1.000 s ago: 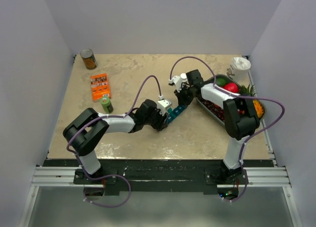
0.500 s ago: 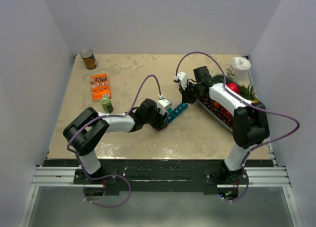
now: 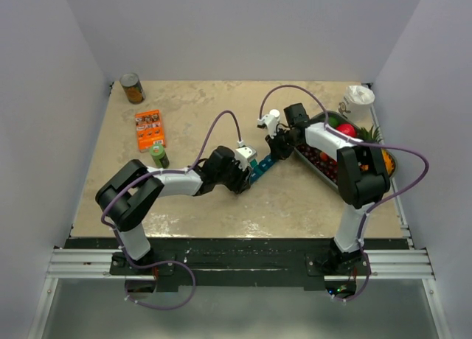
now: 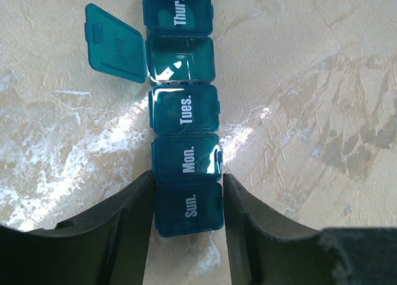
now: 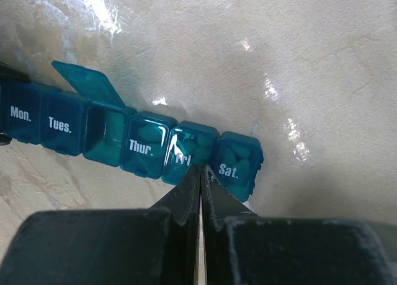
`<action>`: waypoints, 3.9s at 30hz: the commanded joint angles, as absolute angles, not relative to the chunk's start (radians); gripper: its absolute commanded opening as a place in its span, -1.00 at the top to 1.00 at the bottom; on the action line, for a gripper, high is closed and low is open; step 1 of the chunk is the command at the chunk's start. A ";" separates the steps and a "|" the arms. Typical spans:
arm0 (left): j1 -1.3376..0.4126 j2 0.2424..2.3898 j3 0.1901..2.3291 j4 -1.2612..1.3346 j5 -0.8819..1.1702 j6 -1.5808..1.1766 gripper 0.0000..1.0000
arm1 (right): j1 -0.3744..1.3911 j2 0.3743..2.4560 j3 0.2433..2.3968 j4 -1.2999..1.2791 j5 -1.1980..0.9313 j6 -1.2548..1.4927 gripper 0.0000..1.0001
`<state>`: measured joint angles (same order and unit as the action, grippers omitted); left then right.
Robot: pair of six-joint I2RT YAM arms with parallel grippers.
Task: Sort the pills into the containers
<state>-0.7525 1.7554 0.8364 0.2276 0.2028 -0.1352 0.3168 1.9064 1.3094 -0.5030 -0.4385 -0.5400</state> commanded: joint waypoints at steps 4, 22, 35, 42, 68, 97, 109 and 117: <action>-0.729 1.778 0.848 0.160 0.175 -0.124 0.38 | 0.293 1.800 1.292 -0.563 -0.523 -0.564 0.99; -0.699 1.459 0.804 0.140 -0.047 -0.181 -0.46 | 0.229 1.464 1.169 -0.508 -0.701 -0.592 0.46; -0.669 0.965 0.716 0.042 -0.161 -0.201 -0.99 | 0.192 1.224 1.059 -0.404 -0.729 -0.560 -0.08; -0.661 0.804 0.770 -0.191 -0.279 -0.245 -0.99 | 0.192 1.138 1.012 -0.344 -0.627 -0.476 -0.98; -0.661 0.551 0.690 -0.411 -0.521 -0.414 -0.99 | 0.192 1.121 0.841 -0.209 -0.827 -0.431 -0.98; -0.258 0.920 0.894 -0.417 -0.259 -0.245 -0.99 | 0.190 1.155 0.868 -0.304 -0.796 -0.523 -0.98; -0.095 1.259 0.910 -0.235 -0.098 -0.242 -0.79 | 0.192 1.172 0.867 -0.318 -0.801 -0.540 -0.98; -0.092 1.364 0.951 -0.262 -0.164 -0.230 -0.58 | 0.190 1.175 0.870 -0.319 -0.802 -0.541 -0.98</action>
<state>-0.0994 1.3579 0.9062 -0.3012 -0.1326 -0.2558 0.1951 1.1732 0.8310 -0.3233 -0.7780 -0.5247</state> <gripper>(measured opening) 0.815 0.989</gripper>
